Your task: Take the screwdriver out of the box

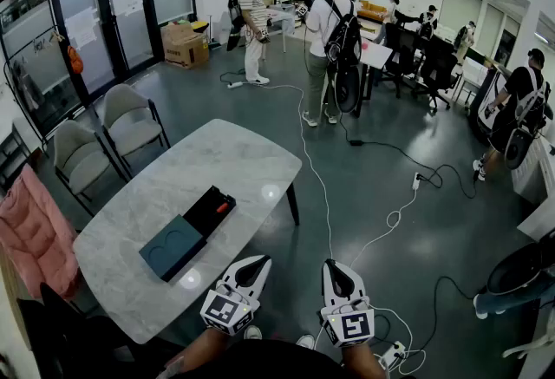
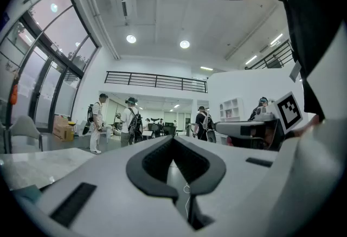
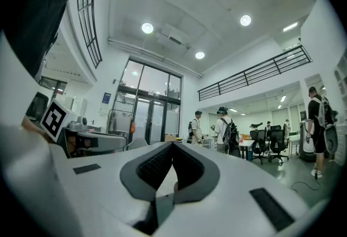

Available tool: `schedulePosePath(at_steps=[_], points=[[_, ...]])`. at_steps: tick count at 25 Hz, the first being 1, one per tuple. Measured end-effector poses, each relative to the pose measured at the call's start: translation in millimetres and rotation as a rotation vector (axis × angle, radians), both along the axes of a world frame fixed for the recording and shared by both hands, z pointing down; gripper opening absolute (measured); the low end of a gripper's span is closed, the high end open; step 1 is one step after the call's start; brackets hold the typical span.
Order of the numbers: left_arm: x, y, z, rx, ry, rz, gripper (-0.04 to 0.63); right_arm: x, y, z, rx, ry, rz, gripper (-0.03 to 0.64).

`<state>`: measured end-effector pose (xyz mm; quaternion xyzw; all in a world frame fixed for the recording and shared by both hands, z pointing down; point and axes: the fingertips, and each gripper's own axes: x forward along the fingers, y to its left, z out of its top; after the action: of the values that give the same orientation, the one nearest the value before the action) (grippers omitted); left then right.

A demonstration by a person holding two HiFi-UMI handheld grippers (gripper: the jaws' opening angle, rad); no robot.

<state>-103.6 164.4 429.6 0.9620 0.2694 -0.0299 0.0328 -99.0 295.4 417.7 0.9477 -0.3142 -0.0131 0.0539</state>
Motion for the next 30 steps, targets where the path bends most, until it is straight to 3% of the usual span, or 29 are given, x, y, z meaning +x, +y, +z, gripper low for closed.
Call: schedulePosePath(at_steps=[5, 17, 30], points=[[3, -8, 2, -0.003, 0.001, 0.001, 0.005, 7, -10, -10, 0.059, 0.071, 0.002, 0.023], [11, -45, 12, -0.014, -0.009, 0.003, 0.005, 16, -40, -9, 0.094, 0.062, 0.021, 0.023], [25, -86, 21, -0.003, -0.042, 0.02, 0.005, 27, -80, 6, 0.073, 0.017, 0.053, 0.023]])
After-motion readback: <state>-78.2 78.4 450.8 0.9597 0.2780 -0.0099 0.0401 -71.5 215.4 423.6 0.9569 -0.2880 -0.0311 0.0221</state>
